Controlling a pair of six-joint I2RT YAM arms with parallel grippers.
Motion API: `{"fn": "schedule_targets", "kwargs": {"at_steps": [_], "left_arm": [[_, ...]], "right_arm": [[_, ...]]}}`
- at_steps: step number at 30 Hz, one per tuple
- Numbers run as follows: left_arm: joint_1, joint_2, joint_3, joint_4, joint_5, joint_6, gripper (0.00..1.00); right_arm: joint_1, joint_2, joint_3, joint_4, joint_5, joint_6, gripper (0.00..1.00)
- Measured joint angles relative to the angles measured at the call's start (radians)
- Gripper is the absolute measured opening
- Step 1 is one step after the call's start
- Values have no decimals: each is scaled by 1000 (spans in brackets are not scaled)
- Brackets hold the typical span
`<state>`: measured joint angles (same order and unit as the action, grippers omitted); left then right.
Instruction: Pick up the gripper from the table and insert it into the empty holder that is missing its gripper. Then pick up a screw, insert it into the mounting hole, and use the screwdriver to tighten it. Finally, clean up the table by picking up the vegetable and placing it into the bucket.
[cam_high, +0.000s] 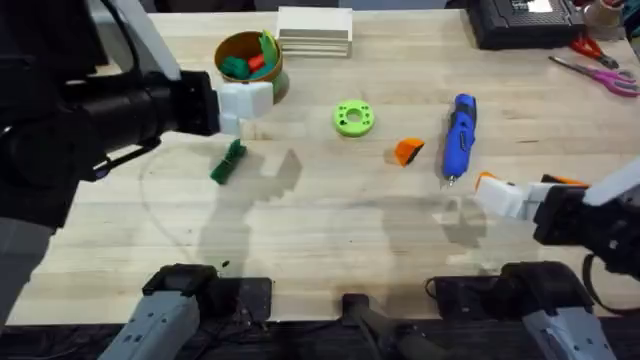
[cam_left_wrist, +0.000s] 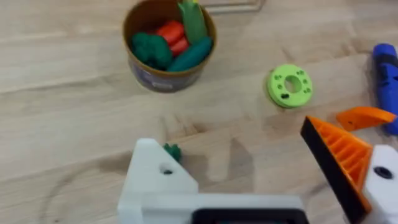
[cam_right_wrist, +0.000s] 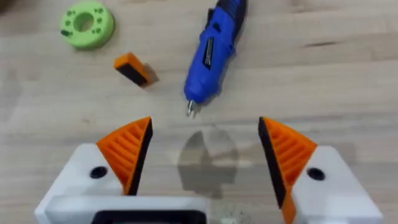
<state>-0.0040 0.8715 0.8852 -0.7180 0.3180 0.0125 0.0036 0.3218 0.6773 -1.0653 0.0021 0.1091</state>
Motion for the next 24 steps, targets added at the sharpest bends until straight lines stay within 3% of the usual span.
{"fn": "schedule_targets", "kwargs": {"at_steps": [8, 10, 11, 13, 17, 24], "left_arm": [[-3, 0, 0, 52, 50, 1, 987], [-13, 0, -4, 109, 53, 15, 987], [-48, -17, -49, 251, 53, 38, 987], [-73, -56, -114, 345, 53, 47, 987], [-114, -223, -292, 468, 55, 57, 987], [-156, -629, -567, 548, 78, 52, 987]], "right_arm": [[0, 0, 0, -35, 0, 0, 990], [0, 0, 0, -35, 0, 0, 991], [0, 0, 0, -35, 0, 0, 989], [0, 0, 0, -35, 0, 0, 989], [0, 0, 0, -35, 0, 0, 990], [0, 0, 0, -35, 0, 0, 991]]}}
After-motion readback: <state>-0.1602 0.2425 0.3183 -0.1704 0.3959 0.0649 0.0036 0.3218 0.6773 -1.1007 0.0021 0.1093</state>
